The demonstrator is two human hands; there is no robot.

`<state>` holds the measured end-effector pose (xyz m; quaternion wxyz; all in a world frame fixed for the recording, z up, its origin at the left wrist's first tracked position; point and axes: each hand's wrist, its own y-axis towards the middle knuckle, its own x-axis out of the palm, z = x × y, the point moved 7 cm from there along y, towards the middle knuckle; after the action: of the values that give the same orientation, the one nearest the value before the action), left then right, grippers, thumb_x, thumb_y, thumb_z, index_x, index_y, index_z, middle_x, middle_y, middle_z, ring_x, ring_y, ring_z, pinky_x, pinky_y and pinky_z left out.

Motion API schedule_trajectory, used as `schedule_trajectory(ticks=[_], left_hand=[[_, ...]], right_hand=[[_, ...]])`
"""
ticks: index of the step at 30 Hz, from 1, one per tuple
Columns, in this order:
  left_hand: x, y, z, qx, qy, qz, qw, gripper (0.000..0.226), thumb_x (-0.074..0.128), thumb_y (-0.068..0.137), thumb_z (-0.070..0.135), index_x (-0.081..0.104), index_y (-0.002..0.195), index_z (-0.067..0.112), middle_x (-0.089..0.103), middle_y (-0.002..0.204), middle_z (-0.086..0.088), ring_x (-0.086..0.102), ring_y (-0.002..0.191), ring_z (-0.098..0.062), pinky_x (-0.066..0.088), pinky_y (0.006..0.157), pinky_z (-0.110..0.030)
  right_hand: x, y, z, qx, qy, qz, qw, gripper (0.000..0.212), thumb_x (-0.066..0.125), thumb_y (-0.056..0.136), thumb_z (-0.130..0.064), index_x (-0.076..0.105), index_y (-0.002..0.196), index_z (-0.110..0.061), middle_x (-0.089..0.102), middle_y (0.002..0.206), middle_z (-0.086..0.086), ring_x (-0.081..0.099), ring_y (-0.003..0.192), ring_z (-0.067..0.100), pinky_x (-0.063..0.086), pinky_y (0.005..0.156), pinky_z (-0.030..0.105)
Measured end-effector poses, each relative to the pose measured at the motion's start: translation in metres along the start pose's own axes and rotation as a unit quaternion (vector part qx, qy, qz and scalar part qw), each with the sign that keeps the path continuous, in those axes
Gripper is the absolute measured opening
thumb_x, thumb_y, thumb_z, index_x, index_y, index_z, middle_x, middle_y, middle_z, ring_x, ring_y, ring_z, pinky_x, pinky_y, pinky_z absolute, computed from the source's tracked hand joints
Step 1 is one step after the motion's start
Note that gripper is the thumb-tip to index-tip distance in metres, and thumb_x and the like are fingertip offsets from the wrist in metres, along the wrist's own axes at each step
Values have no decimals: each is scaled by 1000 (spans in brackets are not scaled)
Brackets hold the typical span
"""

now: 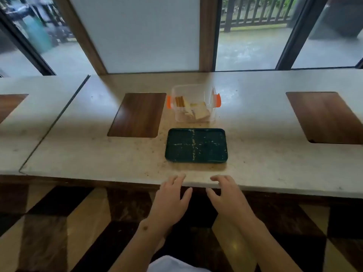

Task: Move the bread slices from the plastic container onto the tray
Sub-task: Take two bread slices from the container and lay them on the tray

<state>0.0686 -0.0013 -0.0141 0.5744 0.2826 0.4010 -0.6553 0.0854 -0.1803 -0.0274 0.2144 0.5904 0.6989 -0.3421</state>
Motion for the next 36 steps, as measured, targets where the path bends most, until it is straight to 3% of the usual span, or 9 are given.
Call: schedule_trajectory(ticks=[6,12,18,22,26,28,30,33,36], left_hand=[[-10,91,-18,43,15,-18,999,57,42,100,47,33,152,25,39,153,2,38,136,-16,35,112,-38],[-7,152,-35,86,60,-61,993,59,41,97,53,30,151,32,41,150,4,41,130,-17,40,107,-36],[-14,203,-43,97,-33,-93,990,55,48,97,46,34,148,32,44,143,4,45,122,-13,43,99,-28],[-32,256,-31,96,-53,-64,992,54,46,93,48,39,144,32,51,134,4,49,112,-10,40,86,-22],[-73,323,0,163,71,40,983,46,39,88,49,54,125,26,63,112,4,57,97,-12,51,85,-32],[-83,352,12,173,92,34,980,36,44,92,43,58,117,21,60,102,6,53,86,-7,48,70,-19],[-91,379,19,144,64,43,987,22,54,92,32,61,106,15,49,94,8,50,83,-7,29,57,-9],[-90,415,14,15,-23,12,1000,14,57,91,26,53,79,19,35,79,14,42,65,-2,32,47,-13],[-74,440,-3,-128,-85,-59,986,13,53,90,23,54,91,11,53,80,4,50,67,-6,34,49,-22]], right_hand=[[2,79,-20,7,-27,15,1000,43,62,95,-39,55,136,-27,54,136,-9,54,113,6,45,93,20],[4,139,-34,44,-27,4,999,41,62,96,-38,56,134,-27,55,130,-8,53,95,2,46,82,18],[4,178,-34,77,-15,-27,997,42,61,96,-40,56,134,-25,57,126,-8,56,104,7,48,88,23],[-11,226,-46,54,-18,-33,998,41,62,95,-40,59,132,-22,57,117,-10,57,101,6,49,84,23],[-37,289,-74,-8,-18,-21,1000,34,59,95,-39,61,125,-26,63,117,-9,61,95,7,50,76,22],[-47,321,-88,-33,-15,-10,999,31,59,95,-36,62,122,-22,62,116,-7,60,94,9,48,73,19],[-54,353,-99,-39,-11,-1,999,31,60,94,-34,63,121,-20,62,118,-5,61,97,12,52,77,24],[-52,395,-108,-28,-10,-13,999,34,60,93,-31,65,122,-16,66,121,1,62,104,18,55,91,40],[-39,425,-106,-2,-22,-51,998,37,58,93,-31,64,126,-15,68,122,3,62,108,20,52,91,36]])
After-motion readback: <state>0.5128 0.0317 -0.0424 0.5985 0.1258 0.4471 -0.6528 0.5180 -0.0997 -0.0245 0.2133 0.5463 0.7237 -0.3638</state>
